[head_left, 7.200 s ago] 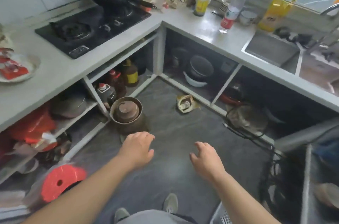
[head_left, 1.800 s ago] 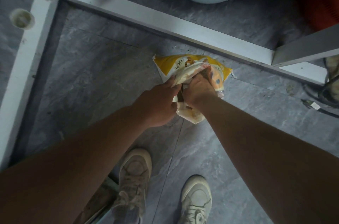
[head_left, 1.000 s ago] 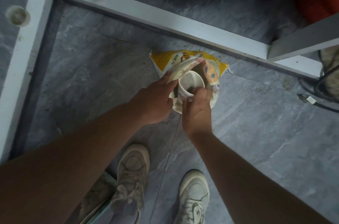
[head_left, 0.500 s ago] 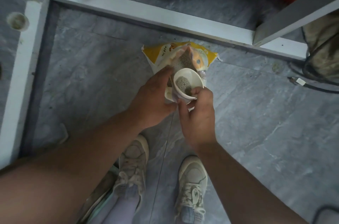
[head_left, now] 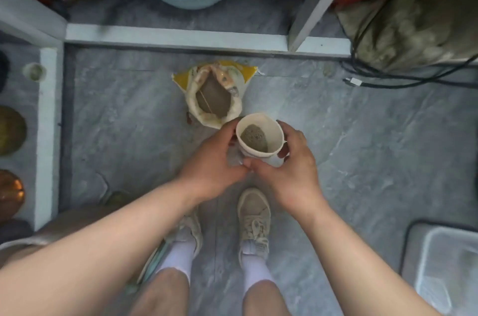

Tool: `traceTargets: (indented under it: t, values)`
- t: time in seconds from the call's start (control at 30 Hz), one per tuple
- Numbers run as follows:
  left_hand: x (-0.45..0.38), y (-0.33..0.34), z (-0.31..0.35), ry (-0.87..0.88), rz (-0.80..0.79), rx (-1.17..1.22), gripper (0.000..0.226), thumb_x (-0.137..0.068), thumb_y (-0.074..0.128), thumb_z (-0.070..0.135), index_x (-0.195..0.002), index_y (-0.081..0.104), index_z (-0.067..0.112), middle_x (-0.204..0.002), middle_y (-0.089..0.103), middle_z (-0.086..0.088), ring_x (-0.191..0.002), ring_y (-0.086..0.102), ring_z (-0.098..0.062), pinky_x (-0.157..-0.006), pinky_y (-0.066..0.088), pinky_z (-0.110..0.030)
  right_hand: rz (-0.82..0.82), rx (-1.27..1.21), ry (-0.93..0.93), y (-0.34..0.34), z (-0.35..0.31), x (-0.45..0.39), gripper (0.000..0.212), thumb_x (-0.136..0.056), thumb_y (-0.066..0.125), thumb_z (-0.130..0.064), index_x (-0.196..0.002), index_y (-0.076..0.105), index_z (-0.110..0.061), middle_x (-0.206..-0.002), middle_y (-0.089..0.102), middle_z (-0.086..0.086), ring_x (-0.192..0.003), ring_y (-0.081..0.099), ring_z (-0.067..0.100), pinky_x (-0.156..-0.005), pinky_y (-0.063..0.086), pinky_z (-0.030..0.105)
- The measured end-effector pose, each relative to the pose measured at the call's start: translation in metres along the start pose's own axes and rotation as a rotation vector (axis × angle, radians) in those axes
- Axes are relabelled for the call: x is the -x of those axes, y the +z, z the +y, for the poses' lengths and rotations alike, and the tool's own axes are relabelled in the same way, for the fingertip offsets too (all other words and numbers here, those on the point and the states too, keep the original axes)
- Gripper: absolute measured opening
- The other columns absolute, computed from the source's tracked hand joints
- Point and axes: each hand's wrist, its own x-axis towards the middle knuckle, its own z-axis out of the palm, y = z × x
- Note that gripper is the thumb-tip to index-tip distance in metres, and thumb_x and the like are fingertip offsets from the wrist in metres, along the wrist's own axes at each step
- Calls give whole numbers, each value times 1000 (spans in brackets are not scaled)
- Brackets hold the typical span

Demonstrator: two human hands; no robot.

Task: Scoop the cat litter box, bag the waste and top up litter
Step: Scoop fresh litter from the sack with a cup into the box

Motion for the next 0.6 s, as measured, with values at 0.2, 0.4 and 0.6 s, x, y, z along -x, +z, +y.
traceTargets:
  t: [0.2,0.4,0.6]
  values:
    - [37,13,50,135,-171,1,80,-73,78,1,-143,46,23,-136,58,17,-123,56,8,-105,41,-14,-10,-105,54,-45,-9,50,67,-55,93,-38,-113,58,-38,-113,64,-10,-109,64,9,-93,54,40]
    - [61,40,58,251,-278,-202,90,-76,76,11,-155,34,19,-159,41,8,-145,36,-1,-120,33,-32,149,-167,162,-60,5,110,69,-58,97,-29,-105,47,-40,-102,68,-17,-96,66,-4,-84,53,27]
    - [116,83,61,356,-344,-543,89,-80,75,21,-157,30,16,-163,33,-3,-150,31,-16,-123,28,-36,391,-221,235,-83,28,194,73,-61,96,-28,-116,52,-44,-108,67,-23,-106,64,-2,-95,52,29]
